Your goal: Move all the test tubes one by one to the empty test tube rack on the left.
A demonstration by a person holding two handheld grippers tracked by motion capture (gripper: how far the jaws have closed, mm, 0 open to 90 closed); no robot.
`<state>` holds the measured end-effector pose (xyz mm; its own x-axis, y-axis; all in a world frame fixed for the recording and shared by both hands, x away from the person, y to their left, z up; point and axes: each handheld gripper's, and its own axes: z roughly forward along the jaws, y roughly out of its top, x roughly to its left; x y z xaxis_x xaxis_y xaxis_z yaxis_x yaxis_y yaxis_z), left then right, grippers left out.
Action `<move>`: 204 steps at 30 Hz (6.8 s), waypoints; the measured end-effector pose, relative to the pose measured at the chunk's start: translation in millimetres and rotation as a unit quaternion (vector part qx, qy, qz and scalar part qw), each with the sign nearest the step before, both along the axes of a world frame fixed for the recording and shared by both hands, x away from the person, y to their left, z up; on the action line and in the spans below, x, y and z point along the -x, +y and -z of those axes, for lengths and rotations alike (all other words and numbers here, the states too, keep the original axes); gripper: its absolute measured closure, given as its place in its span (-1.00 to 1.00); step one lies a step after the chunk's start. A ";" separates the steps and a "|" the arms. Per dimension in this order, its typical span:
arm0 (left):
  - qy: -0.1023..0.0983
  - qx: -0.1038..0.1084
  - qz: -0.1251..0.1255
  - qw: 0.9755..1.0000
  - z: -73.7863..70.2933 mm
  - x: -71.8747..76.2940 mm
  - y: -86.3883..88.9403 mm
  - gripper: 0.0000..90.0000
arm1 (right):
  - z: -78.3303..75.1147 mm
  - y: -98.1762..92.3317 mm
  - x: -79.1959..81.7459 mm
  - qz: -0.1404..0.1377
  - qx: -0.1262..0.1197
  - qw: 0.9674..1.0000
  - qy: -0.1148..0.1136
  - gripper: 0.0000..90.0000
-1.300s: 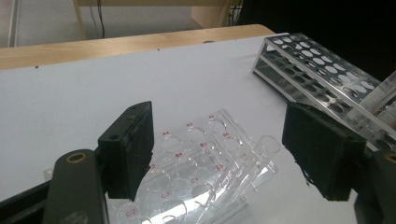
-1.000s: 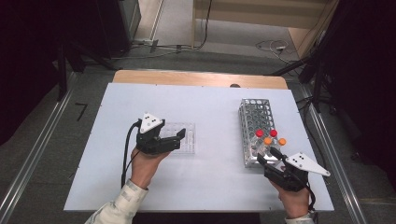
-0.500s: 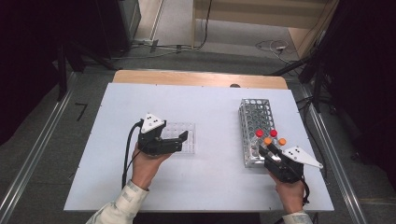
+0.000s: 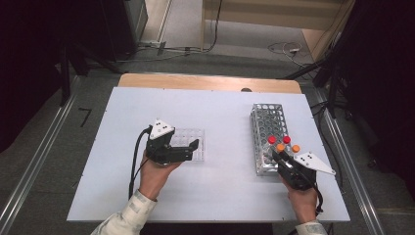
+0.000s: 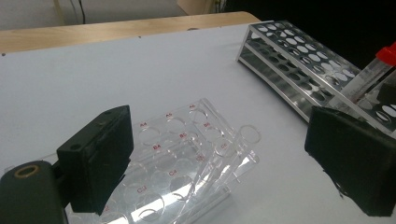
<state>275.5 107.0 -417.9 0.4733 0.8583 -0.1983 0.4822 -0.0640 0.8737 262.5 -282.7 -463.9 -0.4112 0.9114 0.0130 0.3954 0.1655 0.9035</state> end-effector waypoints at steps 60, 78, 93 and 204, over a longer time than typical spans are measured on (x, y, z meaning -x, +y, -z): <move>-0.008 0.006 0.033 0.999 -7.9 13.6 -10.3 -0.79 | -41.8 53.8 36.5 -0.119 -0.018 0.992 -0.028 0.60; -0.013 0.009 0.047 0.999 -11.5 18.4 -14.6 -0.75 | -31.9 89.2 32.5 -0.160 0.000 0.987 -0.014 0.60; -0.020 0.013 0.075 0.997 -14.7 26.1 -25.7 -0.66 | -25.6 116.2 26.9 -0.187 0.006 0.982 0.000 0.60; -0.066 -0.003 0.010 0.998 -27.8 7.8 17.6 0.57 | -22.7 84.6 29.3 -0.192 -0.007 0.981 0.030 -0.19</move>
<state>267.8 124.6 -390.1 0.5117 0.8496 -0.1277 0.3611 -0.0778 0.9293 233.2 -198.0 -441.2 -0.7226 0.6886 0.0598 0.3594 0.3005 0.8835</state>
